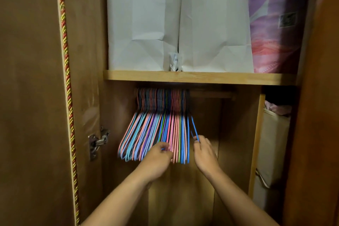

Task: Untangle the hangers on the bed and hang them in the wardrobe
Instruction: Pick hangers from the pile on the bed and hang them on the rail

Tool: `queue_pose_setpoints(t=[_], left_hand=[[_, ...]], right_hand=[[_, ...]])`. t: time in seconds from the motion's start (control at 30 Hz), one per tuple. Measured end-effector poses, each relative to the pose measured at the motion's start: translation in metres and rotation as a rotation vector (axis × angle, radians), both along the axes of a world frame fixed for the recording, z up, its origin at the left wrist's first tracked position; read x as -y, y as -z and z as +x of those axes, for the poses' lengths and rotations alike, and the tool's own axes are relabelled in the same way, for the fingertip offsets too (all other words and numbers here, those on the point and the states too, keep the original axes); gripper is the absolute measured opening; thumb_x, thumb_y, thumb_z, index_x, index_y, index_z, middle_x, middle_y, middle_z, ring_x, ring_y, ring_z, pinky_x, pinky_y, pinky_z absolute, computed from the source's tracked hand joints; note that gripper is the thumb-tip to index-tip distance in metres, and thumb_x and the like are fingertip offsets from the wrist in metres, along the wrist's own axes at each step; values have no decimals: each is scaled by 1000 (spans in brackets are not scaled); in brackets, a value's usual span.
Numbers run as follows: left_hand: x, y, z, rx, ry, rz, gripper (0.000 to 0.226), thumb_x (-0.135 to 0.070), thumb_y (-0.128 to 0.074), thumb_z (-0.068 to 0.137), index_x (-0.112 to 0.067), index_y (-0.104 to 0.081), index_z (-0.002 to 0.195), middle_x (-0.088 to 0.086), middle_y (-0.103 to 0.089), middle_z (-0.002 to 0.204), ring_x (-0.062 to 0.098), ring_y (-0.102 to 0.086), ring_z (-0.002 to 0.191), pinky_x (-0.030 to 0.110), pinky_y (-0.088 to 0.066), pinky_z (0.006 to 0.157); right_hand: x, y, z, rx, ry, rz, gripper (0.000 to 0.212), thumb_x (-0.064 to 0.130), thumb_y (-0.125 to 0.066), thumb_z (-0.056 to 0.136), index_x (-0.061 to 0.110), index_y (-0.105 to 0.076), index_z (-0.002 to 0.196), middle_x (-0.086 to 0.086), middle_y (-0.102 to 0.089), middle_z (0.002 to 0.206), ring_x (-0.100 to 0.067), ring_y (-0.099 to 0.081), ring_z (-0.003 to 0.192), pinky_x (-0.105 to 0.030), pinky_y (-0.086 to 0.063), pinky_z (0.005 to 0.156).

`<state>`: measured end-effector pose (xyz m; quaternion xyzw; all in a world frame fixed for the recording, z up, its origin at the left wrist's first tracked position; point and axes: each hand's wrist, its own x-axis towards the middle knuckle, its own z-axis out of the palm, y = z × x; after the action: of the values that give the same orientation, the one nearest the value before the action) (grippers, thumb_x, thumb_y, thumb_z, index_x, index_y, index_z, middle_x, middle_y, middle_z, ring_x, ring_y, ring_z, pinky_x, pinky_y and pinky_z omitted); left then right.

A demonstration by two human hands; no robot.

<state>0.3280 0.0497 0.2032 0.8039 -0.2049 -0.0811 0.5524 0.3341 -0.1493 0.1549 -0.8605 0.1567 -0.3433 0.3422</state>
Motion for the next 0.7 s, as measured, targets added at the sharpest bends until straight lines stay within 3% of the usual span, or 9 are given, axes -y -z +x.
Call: queue_pose_setpoints(t=[0.07,0.17,0.27,0.4,0.57,0.7], left_hand=[[-7,1,6,-5,-19,0,32,-19,-55,98,-19,-55,130,-1,-64,107,14,-64,92,31,-53,83],[-15,-1,9,-5,-34,13,34,-21,-54,98,-20,-53,132,0,-62,118,16,-63,100,34,-54,91],[-22,-2,8,-16,-45,6,33,-20,-55,98,-21,-54,132,0,-61,117,17,-62,101,33,-54,89],[-25,4,12,-39,-75,1,35,-19,-57,97,-21,-54,131,4,-62,120,20,-60,111,40,-50,102],[-24,14,10,-39,-122,-37,29,-18,-57,97,-21,-56,127,0,-62,102,14,-59,93,26,-44,78],[-26,33,3,-52,-221,-63,26,-16,-59,95,-18,-62,121,-4,-61,83,12,-56,71,26,-43,62]], right_hand=[[-5,3,6,5,-16,-64,39,44,-26,105,25,-51,128,3,-54,116,-13,-54,101,-30,-45,86],[-15,4,14,-42,-30,-95,42,54,-24,102,31,-49,128,5,-53,112,-11,-56,97,-37,-53,85],[-23,6,22,-34,-48,-85,44,54,-24,102,31,-49,128,4,-56,113,-15,-58,102,-40,-53,89],[-28,10,16,-73,-108,-100,41,46,-25,105,28,-53,129,-2,-60,119,-19,-56,111,-37,-49,95],[-39,1,-2,30,5,-9,43,21,-41,103,11,-44,145,-13,-50,136,-32,-49,127,-33,-37,103],[-63,-7,-21,257,2,-86,42,14,-47,94,7,-56,134,-12,-52,132,-29,-45,123,-36,-32,108]])
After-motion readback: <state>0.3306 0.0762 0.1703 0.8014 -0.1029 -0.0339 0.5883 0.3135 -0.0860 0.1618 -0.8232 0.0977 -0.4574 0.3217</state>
